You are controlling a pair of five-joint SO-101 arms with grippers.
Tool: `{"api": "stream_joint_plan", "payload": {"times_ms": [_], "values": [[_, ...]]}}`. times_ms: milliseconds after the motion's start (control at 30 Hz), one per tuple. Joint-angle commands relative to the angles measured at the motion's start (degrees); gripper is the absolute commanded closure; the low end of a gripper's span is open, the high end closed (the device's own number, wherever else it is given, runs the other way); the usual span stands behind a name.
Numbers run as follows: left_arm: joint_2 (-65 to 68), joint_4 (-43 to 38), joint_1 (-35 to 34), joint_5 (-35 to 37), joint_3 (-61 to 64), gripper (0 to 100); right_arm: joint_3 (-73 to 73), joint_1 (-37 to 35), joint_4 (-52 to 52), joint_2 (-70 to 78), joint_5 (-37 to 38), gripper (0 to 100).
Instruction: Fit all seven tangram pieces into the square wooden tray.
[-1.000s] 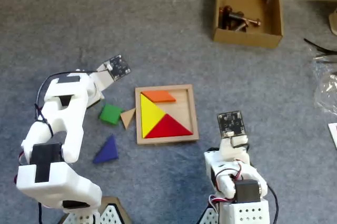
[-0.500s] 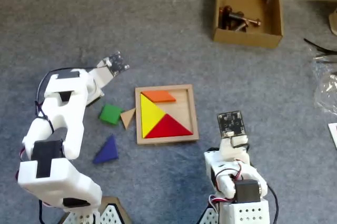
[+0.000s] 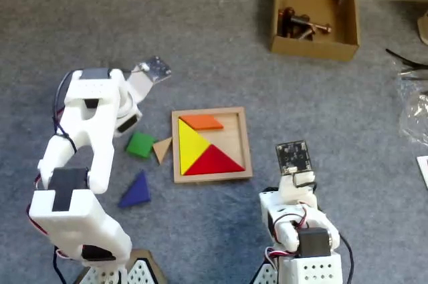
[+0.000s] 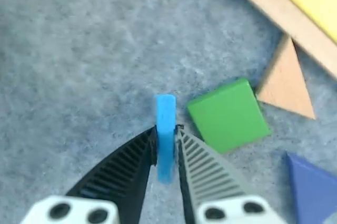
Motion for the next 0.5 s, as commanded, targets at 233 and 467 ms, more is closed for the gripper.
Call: {"api": "stream_joint_plan", "payload": {"times_ms": [233, 467], "values": [[-0.40, 1.14, 1.36, 4.04, -4.88, 100, 6.73, -0.57, -1.01, -0.48, -0.44, 99.3], [-4.09, 8.26, 7.78, 8.62, -9.98, 100, 6.73, -0.57, -1.01, -0.48, -0.44, 99.3]]}}
